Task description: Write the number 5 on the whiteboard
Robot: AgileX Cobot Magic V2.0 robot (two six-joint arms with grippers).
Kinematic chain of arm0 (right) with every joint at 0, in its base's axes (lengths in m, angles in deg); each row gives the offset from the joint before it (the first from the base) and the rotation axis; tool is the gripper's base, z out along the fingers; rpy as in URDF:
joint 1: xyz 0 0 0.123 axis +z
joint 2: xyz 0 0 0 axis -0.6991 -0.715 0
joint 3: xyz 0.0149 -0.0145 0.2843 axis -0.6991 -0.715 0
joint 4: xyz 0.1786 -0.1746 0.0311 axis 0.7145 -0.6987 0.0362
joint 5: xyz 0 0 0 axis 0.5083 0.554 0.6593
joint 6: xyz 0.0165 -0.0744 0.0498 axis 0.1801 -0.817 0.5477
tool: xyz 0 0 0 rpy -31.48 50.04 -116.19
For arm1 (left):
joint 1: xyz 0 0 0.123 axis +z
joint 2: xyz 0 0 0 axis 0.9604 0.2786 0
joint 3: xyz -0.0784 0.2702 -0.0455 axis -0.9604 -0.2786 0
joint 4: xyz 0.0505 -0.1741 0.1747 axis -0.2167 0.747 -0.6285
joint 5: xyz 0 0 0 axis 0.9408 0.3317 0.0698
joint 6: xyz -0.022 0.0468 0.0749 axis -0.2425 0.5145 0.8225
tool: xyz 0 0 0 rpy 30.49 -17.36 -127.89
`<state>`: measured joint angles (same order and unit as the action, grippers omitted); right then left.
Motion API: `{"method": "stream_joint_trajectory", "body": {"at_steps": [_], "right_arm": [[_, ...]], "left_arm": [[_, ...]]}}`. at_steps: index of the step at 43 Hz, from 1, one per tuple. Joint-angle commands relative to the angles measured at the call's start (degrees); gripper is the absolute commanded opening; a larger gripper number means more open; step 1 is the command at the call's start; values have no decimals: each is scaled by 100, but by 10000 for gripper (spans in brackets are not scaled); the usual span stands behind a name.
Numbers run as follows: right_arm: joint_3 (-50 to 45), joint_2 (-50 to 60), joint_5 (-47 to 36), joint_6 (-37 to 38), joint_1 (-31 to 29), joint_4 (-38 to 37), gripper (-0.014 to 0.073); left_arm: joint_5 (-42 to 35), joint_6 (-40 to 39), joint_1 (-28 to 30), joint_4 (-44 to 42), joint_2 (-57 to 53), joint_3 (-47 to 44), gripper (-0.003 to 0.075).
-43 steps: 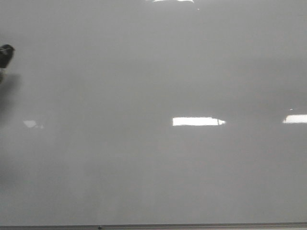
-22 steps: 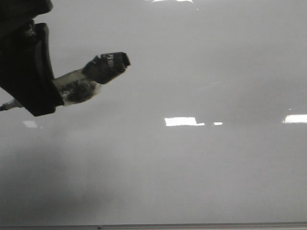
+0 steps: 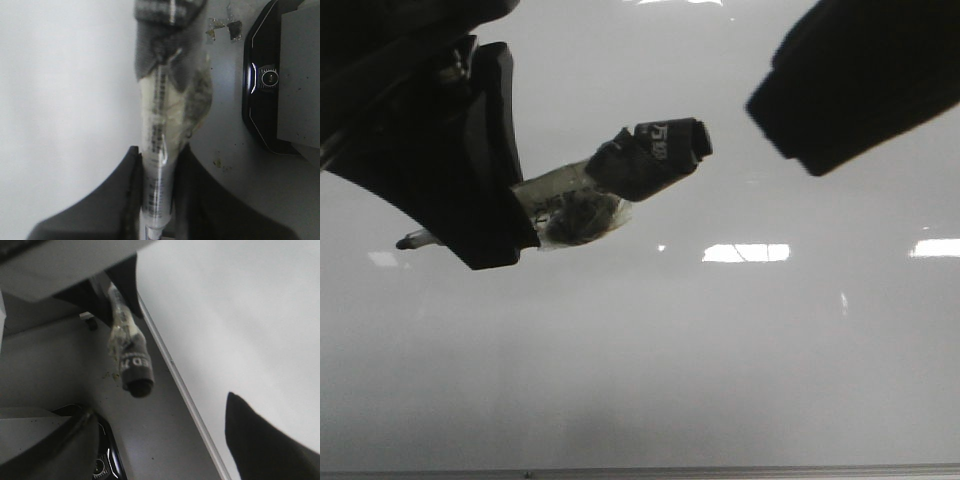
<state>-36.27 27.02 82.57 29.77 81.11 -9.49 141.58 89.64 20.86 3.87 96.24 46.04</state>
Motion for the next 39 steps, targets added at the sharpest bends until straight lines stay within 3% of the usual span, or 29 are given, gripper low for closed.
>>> {"method": "stream_joint_trajectory", "body": {"at_steps": [1,15,18,23,34,36,39], "right_arm": [[374,-258,-360,-91,240,226,549],[639,-893,-375,-91,411,253,546],[639,-921,-375,-91,411,291,512],[639,-928,-393,-91,411,337,374],[639,-928,-289,-91,411,342,-29],[639,-928,-289,-91,411,342,-76],[639,-928,-289,-105,411,322,-65]], "left_arm": [[-334,15,-45,4,-192,187,-20],[-585,15,-45,240,-192,187,-20],[-650,15,-45,341,-192,187,-20],[-703,15,-45,441,-192,187,-20],[-713,-30,-45,441,-192,187,-20],[-713,-57,-45,441,-192,187,-15],[-713,-57,-45,441,-192,187,30]]}}
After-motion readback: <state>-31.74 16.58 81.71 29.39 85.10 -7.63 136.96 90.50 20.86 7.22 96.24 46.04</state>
